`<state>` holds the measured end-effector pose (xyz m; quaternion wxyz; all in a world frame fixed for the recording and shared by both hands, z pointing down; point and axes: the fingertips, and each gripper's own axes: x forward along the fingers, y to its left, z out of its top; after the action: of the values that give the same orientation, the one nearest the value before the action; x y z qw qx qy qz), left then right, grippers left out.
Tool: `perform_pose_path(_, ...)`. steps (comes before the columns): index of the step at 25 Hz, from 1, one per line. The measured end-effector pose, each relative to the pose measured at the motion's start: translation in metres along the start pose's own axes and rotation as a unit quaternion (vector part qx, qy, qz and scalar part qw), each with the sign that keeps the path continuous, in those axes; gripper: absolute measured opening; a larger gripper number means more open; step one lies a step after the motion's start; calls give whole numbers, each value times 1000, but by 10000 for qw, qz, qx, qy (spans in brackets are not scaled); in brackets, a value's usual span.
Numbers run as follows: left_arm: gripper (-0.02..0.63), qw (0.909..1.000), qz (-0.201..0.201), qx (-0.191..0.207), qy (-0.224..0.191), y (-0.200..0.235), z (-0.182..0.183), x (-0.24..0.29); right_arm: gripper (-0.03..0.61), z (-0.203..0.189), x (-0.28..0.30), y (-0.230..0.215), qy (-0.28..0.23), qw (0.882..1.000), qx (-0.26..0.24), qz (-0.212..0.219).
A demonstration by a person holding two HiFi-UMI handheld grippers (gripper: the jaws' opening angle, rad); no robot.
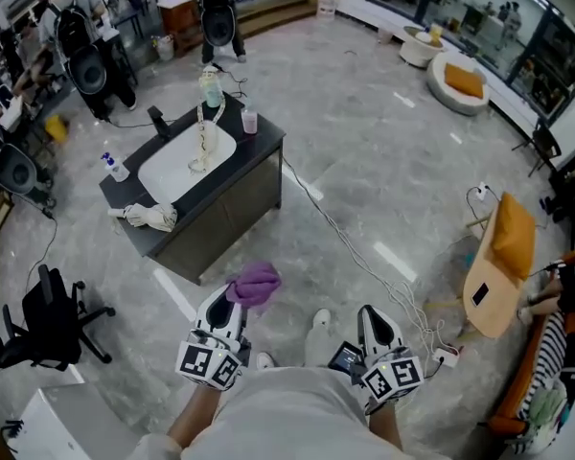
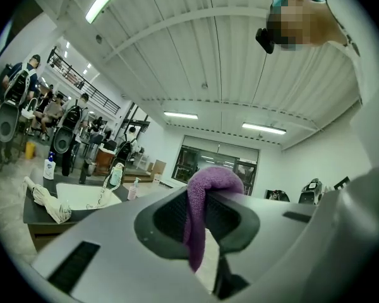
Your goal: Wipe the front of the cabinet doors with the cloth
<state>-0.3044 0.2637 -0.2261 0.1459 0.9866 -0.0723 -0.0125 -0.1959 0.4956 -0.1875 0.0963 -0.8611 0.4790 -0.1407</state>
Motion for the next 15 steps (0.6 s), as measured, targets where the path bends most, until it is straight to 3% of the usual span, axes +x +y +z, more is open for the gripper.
perform_pose_path(11,52,9938,1001,157,-451,-22,15,121,26,77,105,-117,-54,9929,-553,1052)
perform_pose_path(15,52,9915,1216,188,-414,-36,2,160,26,87,133,-161,15,9894,-808,1210)
